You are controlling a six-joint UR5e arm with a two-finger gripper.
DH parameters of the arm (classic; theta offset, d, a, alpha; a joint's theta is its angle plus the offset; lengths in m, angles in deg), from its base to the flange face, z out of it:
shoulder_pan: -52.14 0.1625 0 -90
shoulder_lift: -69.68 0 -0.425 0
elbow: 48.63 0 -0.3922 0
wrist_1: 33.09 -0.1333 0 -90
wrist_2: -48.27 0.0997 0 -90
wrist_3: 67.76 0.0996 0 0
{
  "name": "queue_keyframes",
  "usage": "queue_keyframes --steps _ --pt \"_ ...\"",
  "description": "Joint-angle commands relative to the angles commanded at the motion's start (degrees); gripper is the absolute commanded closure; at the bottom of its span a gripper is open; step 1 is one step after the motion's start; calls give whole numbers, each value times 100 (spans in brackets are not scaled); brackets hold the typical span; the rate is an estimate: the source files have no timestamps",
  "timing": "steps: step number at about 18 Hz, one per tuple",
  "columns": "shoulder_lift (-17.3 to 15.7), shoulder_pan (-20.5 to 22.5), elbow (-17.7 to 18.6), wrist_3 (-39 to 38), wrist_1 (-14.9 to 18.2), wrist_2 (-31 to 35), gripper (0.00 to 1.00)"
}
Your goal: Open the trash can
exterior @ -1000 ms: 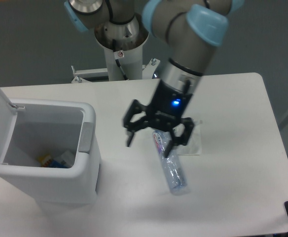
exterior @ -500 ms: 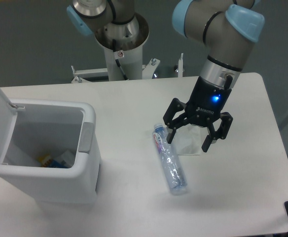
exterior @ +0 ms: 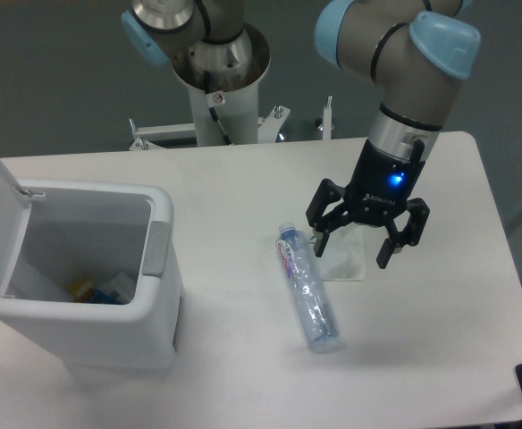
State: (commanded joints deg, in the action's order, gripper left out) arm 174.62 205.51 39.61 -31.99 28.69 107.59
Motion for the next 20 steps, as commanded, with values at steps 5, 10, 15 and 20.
queue_keyframes --steps 5,10,15,20 --pt "88 35 35 17 -35 184 0" --pt "114 35 79 175 -44 394 0" --pt "158 35 193 1237 -9 1159 0" --pt "299 218 228 3248 361 2187 0"
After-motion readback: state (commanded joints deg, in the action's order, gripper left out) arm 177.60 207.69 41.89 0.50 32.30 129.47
